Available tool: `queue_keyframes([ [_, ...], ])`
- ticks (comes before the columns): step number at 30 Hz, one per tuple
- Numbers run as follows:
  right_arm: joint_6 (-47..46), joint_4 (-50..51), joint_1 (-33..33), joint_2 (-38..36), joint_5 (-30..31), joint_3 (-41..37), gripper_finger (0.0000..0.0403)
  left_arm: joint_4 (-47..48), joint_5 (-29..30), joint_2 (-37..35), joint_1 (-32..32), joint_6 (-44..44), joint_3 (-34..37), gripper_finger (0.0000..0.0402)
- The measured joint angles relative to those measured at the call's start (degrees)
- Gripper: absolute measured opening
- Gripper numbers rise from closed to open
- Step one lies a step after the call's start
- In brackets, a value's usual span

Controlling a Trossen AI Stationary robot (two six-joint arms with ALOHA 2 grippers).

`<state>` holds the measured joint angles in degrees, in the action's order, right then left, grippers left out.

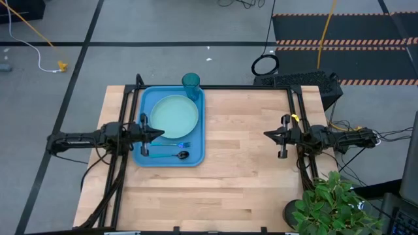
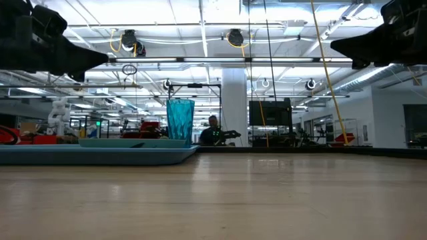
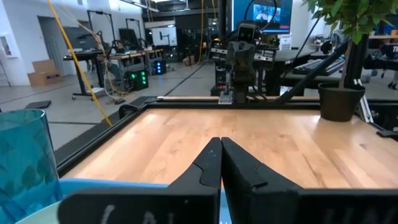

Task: Pick and place plate/cup/fork/spoon on tray
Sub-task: Return to Home Position

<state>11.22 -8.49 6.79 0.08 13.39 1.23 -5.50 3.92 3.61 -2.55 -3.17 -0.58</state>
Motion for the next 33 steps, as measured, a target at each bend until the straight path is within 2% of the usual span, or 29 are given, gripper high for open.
queue_keyframes([
  [6, -1.41, 0.85, 0.00, 0.02, -0.28, -0.43, 0.0000, 2.23, 0.00, -1.90, 0.00, 0.14, 0.00, 0.0003],
  [17, -1.21, 0.16, 0.00, 0.07, -8.96, -0.42, 0.0000, 2.34, -0.49, -2.18, 0.00, 0.10, 0.00, 0.0007],
  [26, 0.11, 1.05, -0.21, 0.08, -8.94, -0.39, 0.0000, 2.32, -0.55, -2.18, 0.02, 0.08, 0.00, 0.0007],
  [33, 1.31, 4.42, -3.23, 0.13, -8.98, -0.39, 0.0000, 2.30, -0.61, -2.18, 0.02, -0.97, 0.00, 0.0004],
])
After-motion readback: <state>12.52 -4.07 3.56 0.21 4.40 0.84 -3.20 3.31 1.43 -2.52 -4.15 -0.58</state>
